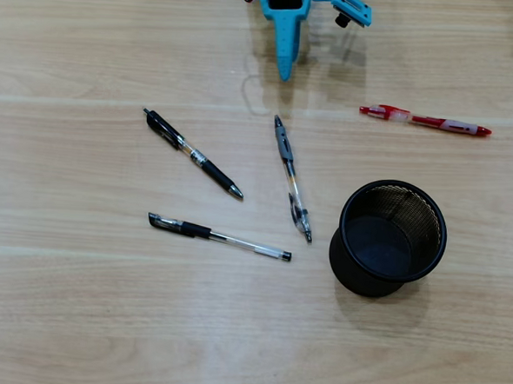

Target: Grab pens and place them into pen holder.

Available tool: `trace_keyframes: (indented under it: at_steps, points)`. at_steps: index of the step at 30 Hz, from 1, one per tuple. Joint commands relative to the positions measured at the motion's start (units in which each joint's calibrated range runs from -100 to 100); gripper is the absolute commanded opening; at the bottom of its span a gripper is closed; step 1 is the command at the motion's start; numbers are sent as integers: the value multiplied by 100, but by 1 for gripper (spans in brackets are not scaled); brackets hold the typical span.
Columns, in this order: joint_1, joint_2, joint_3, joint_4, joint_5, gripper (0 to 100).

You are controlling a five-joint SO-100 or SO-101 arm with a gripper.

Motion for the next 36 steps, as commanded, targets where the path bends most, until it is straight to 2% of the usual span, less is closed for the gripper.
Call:
trace_keyframes:
  at_steps: [1, 36]
  points:
    - [-391, -25, 152, 316, -1644, 34]
    - [-496, -25, 170, 255, -1680, 34]
